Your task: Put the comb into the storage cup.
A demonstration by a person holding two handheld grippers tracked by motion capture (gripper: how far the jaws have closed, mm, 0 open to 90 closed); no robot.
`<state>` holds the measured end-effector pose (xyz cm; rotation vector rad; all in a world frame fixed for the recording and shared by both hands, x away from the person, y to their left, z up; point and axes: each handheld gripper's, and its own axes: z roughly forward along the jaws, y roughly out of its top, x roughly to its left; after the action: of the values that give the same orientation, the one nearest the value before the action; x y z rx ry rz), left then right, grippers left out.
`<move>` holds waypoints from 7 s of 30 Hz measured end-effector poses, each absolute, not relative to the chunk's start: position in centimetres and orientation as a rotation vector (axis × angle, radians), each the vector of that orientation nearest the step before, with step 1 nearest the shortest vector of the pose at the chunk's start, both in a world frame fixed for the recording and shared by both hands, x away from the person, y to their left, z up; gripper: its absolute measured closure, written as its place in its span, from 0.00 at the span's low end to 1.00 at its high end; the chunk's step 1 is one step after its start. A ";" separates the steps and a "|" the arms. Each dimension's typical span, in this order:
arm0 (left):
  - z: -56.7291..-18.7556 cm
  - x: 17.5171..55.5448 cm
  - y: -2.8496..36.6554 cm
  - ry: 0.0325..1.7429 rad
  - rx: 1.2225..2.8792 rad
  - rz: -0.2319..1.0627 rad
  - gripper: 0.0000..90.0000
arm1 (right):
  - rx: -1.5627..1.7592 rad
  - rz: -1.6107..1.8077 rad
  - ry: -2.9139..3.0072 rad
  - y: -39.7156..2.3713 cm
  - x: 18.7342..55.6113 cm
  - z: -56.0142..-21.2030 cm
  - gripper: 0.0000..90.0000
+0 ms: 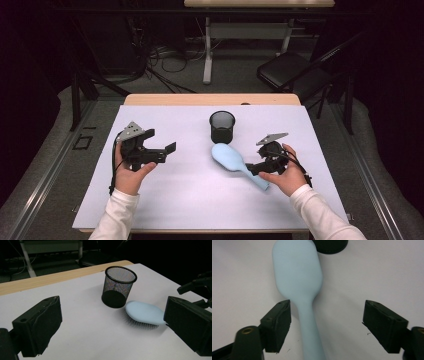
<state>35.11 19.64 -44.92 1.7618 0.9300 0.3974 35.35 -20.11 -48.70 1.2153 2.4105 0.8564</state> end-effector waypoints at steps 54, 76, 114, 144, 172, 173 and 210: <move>-44.9 35.1 19.9 0.933 1.755 0.399 0.02 | 1.138 0.619 2.589 -16.8 38.2 -51.7 0.05; -44.8 35.1 20.1 0.931 1.753 0.397 0.02 | 1.003 0.532 2.704 -15.8 38.5 -52.6 0.31; -44.8 35.1 20.1 0.931 1.757 0.391 0.02 | 1.029 0.528 2.742 -15.5 38.9 -53.4 0.61; -44.9 35.1 20.2 0.937 1.760 0.388 0.03 | 0.995 0.516 2.781 -15.5 38.9 -53.2 0.74; -45.0 35.2 20.1 0.937 1.763 0.389 0.03 | 1.023 0.529 2.778 -15.9 38.6 -53.2 0.77; -45.0 35.2 20.1 0.937 1.764 0.390 0.03 | 1.028 0.544 2.772 -15.9 38.5 -53.2 0.77; -44.9 35.1 20.1 0.935 1.761 0.392 0.03 | 0.995 0.693 2.717 -15.3 37.1 -51.9 0.77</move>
<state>35.07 20.11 -44.87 1.7605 0.9349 0.3921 37.09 -15.32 -51.86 0.9955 2.7167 0.6929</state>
